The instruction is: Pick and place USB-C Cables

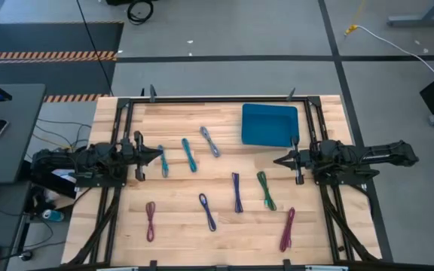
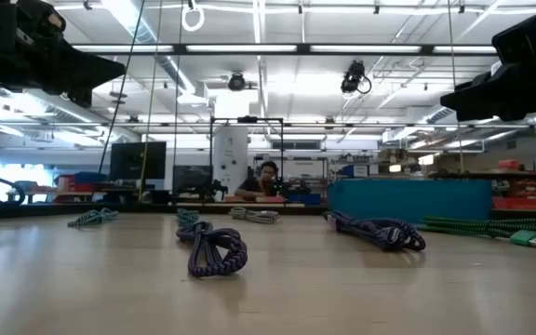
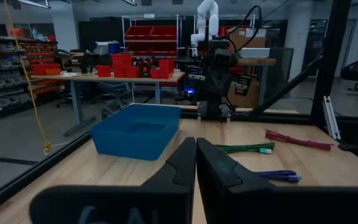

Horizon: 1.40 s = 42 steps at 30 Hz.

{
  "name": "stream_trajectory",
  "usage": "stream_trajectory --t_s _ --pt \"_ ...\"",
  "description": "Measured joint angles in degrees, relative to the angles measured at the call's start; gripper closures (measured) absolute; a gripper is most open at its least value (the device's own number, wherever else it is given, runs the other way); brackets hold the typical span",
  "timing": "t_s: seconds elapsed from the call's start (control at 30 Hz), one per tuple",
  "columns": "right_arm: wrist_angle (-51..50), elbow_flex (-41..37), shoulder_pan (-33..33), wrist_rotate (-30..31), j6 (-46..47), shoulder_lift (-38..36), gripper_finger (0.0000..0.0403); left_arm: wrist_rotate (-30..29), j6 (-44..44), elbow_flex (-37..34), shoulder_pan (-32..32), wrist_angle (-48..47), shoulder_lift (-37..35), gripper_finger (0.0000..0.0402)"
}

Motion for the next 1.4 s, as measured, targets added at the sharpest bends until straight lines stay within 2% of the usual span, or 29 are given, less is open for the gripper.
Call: stream_trajectory --t_s 1.07,1.27,1.4 --pt "0.0 0.0 0.0 0.0 0.0 0.0 0.0391 0.0 -0.5 0.0 0.0 0.0 0.0 0.0381" --pt "0.0 0.0 0.0 0.0 0.0 0.0 0.0391 -0.5 -10.0 0.0 0.0 1.0 0.0 0.0381" --pt "0.0 0.0 0.0 0.0 0.0 0.0 0.0391 -0.5 -22.8 0.0 -0.1 0.6 0.0 0.0381"
